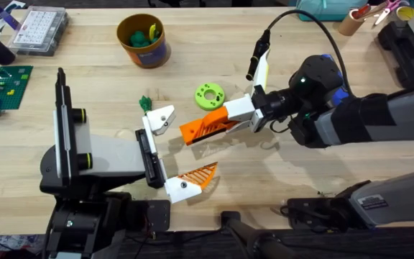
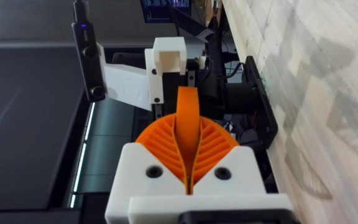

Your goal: Pick up the gripper from the table and insert it into the empty holder that is missing its gripper. Then pick up a screw, insert it into the mounting hole, and use the screwdriver to tighten it. Finally, clean up the table by picking up the vegetable and placing it into the bucket.

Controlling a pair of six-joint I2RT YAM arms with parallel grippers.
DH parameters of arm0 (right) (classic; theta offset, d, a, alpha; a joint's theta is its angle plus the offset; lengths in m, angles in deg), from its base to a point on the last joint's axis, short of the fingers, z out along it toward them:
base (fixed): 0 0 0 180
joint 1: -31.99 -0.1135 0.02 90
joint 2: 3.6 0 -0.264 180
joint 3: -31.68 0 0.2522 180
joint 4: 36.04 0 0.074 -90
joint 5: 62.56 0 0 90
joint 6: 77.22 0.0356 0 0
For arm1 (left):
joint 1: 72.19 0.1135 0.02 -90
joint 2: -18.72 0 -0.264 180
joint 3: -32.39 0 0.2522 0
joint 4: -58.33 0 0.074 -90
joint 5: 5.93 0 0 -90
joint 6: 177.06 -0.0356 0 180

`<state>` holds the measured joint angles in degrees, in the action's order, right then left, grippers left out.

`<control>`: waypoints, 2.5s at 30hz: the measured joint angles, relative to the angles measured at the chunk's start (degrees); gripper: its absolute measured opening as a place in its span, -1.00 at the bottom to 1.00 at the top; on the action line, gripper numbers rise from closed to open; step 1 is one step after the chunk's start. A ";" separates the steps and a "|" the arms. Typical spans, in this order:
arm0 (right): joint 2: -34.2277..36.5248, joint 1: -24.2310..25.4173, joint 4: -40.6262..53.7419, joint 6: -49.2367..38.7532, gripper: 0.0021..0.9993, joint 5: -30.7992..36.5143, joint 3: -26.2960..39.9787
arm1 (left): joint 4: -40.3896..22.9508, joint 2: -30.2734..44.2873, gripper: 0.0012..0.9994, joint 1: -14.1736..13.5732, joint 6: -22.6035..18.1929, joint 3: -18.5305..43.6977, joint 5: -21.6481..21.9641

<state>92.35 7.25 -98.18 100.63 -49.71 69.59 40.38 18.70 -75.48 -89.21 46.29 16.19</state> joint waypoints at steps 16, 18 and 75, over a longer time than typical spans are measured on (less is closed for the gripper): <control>0.05 0.01 2.42 -0.98 -0.97 3.41 0.00 | -0.76 0.03 0.97 0.00 0.02 0.13 0.13; 0.04 0.01 3.92 -1.65 -0.97 3.54 0.00 | -0.76 0.03 0.97 0.00 0.02 0.13 0.13; 2.57 -4.00 8.87 -7.78 -0.97 3.46 9.14 | -1.63 0.03 0.97 0.27 0.15 0.11 1.70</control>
<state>94.92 3.25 -89.32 92.85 -46.26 78.72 38.75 18.73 -75.21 -89.06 46.40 17.90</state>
